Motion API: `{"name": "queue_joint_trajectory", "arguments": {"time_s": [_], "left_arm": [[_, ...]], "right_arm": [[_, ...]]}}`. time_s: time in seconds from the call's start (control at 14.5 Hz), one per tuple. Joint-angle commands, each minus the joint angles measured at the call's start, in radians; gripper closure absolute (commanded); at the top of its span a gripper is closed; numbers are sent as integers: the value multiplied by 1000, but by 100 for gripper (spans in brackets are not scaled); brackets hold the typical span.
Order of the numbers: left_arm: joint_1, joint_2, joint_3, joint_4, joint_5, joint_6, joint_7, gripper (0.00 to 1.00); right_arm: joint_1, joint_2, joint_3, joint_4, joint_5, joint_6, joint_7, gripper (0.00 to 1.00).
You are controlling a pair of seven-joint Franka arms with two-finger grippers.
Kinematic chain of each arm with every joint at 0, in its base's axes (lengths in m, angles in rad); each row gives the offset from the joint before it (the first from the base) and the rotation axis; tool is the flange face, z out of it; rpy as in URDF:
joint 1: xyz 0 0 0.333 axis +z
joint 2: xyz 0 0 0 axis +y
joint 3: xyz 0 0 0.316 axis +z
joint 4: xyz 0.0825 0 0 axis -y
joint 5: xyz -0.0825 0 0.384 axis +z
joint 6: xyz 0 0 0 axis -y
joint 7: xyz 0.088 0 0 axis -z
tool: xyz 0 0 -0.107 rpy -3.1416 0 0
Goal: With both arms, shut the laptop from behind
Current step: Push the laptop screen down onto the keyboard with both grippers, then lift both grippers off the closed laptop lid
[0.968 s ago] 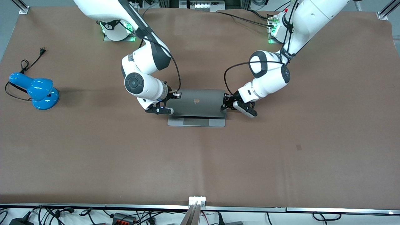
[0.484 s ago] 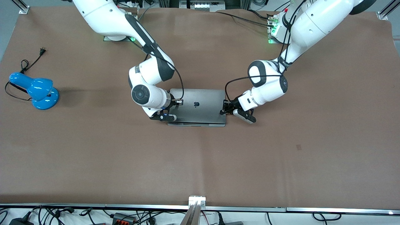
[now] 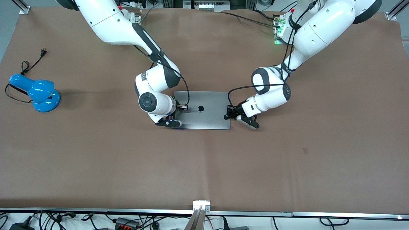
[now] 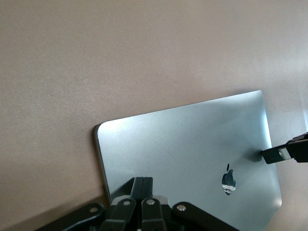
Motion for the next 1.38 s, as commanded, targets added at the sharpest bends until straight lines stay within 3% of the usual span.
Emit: {"name": "queue_joint_trajectory", "arguments": {"time_s": [0.0, 0.35, 0.62, 0.97, 1.31], "left_arm": [[-26, 47, 27, 28, -6, 16, 40, 99], [-16, 33, 27, 14, -3, 14, 32, 99], [-4, -54, 27, -27, -3, -15, 31, 99], [25, -180, 36, -38, -3, -212, 31, 99], [99, -274, 63, 4, 39, -501, 31, 99]], "right_arm": [[-5, 30, 7, 29, -14, 18, -16, 100], [-8, 22, 7, 62, -14, 15, -15, 100], [-35, -13, 7, 79, -15, -5, -18, 100], [-111, -119, 7, 83, -29, -129, -22, 100], [-180, -243, 7, 85, -82, -268, -38, 100]]}}
